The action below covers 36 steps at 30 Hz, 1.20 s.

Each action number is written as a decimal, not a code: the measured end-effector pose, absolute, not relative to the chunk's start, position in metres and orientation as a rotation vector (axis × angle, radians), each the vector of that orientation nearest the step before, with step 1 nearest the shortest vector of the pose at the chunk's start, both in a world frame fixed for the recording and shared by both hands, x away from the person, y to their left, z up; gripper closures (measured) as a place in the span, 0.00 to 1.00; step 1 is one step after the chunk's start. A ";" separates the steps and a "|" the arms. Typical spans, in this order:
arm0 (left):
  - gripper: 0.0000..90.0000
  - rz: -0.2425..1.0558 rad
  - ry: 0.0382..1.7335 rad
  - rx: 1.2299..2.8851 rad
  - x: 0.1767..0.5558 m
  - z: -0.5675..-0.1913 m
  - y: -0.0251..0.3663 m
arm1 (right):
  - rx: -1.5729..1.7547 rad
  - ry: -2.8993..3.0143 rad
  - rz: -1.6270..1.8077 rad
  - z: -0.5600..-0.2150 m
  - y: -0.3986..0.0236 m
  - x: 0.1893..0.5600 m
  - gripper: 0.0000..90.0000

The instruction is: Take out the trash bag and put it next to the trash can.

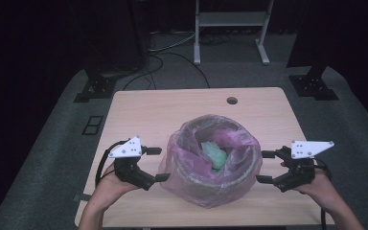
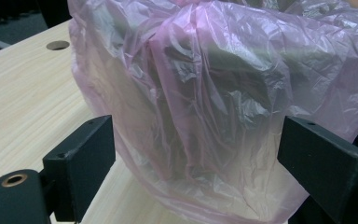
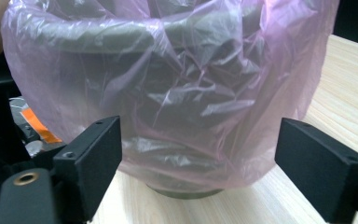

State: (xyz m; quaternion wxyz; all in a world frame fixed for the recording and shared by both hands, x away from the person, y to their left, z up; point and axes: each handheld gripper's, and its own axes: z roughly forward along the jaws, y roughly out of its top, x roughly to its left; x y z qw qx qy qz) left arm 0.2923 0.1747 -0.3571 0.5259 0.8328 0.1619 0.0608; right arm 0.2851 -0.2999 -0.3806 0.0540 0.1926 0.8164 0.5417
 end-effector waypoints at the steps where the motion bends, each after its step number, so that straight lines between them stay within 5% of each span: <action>1: 0.11 0.143 0.387 1.992 0.292 -0.358 0.174 | 0.576 2.486 1.658 -0.380 -0.299 0.287 0.20; 5: 0.11 0.139 0.383 1.997 0.293 -0.359 0.172 | 0.583 2.488 1.680 -0.381 -0.298 0.291 0.31; 15: 0.11 0.141 0.380 1.989 0.295 -0.361 0.171 | 0.574 2.465 1.689 -0.379 -0.304 0.291 1.00; 27: 0.15 0.093 0.356 1.987 0.310 -0.369 0.169 | 0.590 2.512 1.692 -0.379 -0.304 0.294 1.00; 36: 0.48 0.041 0.286 1.950 0.312 -0.372 0.166 | 0.588 2.522 1.684 -0.380 -0.302 0.294 1.00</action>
